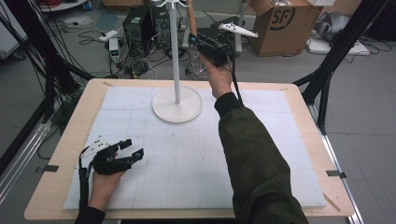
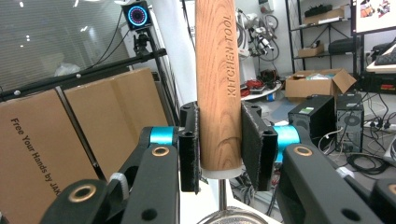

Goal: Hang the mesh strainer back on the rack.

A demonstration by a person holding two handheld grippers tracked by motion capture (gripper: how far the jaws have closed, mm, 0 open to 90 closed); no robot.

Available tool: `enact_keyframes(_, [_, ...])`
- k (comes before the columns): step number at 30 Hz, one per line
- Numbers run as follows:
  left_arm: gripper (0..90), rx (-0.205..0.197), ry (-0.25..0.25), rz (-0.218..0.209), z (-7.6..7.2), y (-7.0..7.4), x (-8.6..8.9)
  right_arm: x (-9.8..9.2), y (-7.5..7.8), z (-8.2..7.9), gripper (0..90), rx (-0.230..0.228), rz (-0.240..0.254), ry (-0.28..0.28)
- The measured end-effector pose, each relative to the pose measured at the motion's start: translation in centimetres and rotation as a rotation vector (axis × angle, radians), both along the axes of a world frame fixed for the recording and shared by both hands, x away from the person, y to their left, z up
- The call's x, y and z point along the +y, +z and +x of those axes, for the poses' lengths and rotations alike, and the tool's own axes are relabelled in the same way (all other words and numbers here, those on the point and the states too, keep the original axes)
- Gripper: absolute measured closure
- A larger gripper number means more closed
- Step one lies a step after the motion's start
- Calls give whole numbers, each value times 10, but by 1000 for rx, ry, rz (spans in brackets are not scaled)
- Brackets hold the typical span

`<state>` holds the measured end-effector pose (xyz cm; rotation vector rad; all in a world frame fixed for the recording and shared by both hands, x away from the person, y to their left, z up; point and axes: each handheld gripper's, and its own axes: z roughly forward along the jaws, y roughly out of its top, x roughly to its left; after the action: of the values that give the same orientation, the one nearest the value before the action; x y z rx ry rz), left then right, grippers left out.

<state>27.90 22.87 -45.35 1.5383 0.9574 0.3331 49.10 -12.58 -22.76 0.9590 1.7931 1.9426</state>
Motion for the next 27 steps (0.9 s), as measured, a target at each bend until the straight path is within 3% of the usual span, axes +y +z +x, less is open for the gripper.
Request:
enact_keyframes(6, [231, 1, -2, -1, 0, 0, 0, 0, 0, -2, 704, -2, -9, 2])
enact_keyframes(14, [231, 4, -3, 0, 0, 0, 0, 6, -1, -4, 682, -33, -68, -2])
enact_keyframes(18, [231, 3, -5, -2, 0, 0, 0, 5, -1, -4, 562, -23, -21, 5])
enact_keyframes(23, [231, 6, -4, -7, 0, 0, 0, 2, -3, -4, 401, 12, -34, -9])
enact_keyframes(27, [231, 3, -6, -1, 0, 0, -1, -4, -6, -12, 387, 16, -33, -19])
